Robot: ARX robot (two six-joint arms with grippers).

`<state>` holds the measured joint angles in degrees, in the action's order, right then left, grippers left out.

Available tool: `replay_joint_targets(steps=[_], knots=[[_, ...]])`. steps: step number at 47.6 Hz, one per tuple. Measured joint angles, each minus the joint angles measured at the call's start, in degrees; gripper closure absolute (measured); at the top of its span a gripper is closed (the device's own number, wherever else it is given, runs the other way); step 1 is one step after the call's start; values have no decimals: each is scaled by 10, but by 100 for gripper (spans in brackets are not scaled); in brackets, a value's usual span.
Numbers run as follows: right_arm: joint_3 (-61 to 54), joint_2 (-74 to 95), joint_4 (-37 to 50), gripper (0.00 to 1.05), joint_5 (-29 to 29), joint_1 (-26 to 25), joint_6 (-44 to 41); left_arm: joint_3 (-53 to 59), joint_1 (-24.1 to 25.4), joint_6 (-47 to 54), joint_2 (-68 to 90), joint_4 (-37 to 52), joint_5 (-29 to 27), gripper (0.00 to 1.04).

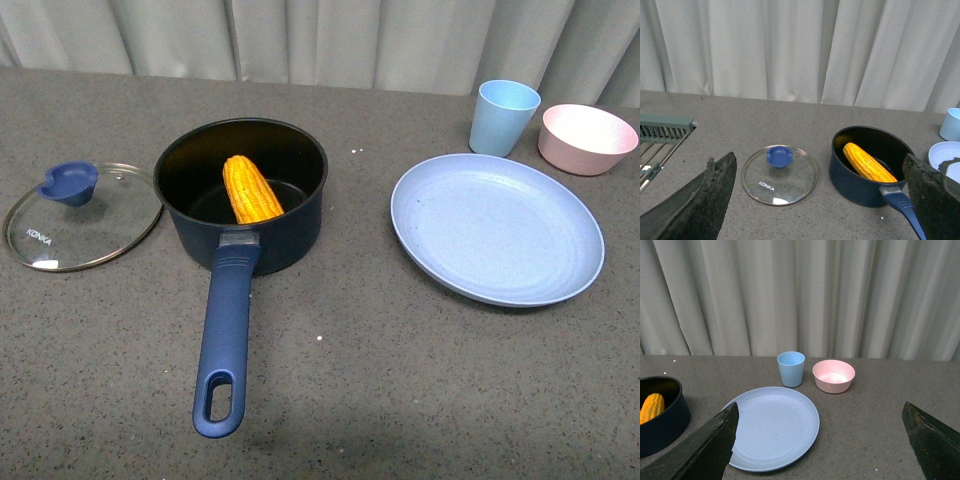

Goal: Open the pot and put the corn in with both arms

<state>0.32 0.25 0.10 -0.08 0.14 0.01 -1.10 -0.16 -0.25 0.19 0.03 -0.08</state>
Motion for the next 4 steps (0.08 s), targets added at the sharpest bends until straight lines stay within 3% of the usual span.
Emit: replay_joint_targets(steps=[4], knots=[[0,0,0,9,0,0,0,0,0,0,0,0,0,6]])
